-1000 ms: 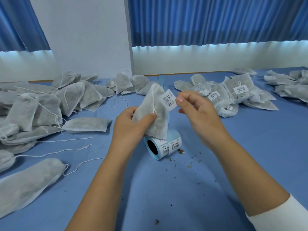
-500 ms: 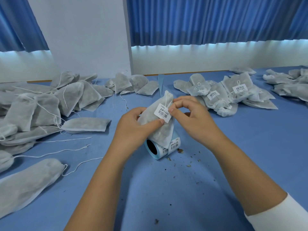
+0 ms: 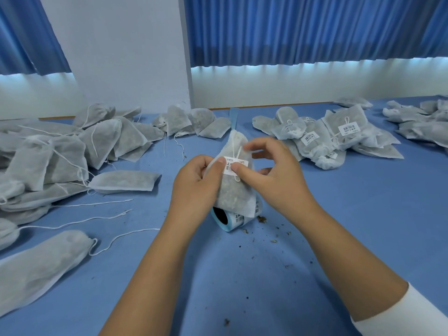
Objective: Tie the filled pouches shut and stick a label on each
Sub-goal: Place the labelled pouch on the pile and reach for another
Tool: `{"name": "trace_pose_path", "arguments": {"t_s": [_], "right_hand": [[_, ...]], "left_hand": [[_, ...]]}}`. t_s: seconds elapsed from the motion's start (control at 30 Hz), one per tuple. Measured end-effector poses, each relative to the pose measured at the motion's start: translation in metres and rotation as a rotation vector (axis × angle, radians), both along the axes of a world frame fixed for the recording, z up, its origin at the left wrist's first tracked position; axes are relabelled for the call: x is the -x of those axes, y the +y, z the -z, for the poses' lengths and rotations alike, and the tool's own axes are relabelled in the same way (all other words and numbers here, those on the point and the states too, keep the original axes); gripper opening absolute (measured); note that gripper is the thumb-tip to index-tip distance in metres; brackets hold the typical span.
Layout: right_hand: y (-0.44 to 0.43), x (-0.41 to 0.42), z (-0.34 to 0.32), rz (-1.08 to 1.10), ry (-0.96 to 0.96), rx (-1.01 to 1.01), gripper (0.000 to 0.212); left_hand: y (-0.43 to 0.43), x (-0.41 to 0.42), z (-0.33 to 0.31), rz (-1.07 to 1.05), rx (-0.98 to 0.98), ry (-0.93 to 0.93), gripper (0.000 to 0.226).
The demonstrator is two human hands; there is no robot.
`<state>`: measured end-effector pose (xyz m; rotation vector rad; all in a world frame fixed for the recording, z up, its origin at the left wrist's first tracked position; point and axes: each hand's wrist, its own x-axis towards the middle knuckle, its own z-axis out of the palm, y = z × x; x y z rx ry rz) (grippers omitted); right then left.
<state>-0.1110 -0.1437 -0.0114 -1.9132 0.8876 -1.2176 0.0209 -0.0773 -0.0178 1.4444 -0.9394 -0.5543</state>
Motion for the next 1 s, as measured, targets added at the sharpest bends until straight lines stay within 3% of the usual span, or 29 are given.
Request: {"name": "trace_pose_path", "arguments": {"t_s": [0.07,0.17,0.27,0.47,0.67,0.9,1.0], "right_hand": [[-0.001,0.002,-0.004,-0.024,-0.072,-0.153,0.046],[-0.005,0.006,-0.009,-0.157,-0.23,-0.483,0.04],[-0.007,0.008,-0.01,-0.248,-0.302,-0.573,0.034],[-0.005,0.004,-0.007,-0.301,-0.254,-0.499,0.044],[-0.003,0.001,-0.005,-0.193,-0.139,-0.374,0.051],[0.006,-0.001,-0.007,-0.346,0.001,-0.238,0.014],[0.0,0.005,-0.006,-0.315,0.016,-0.289,0.028]], "left_hand": [[0.0,0.001,0.0,0.004,0.027,0.016,0.025],[-0.001,0.001,-0.002,0.02,0.054,0.07,0.026],[-0.001,0.001,-0.001,0.048,0.054,0.114,0.029],[-0.005,0.001,0.003,-0.02,0.065,0.161,0.024],[-0.009,0.001,0.005,-0.102,0.042,0.22,0.026],[-0.013,-0.004,0.008,-0.223,0.049,0.225,0.036],[-0.016,-0.013,0.007,-0.25,-0.026,0.214,0.044]]}}
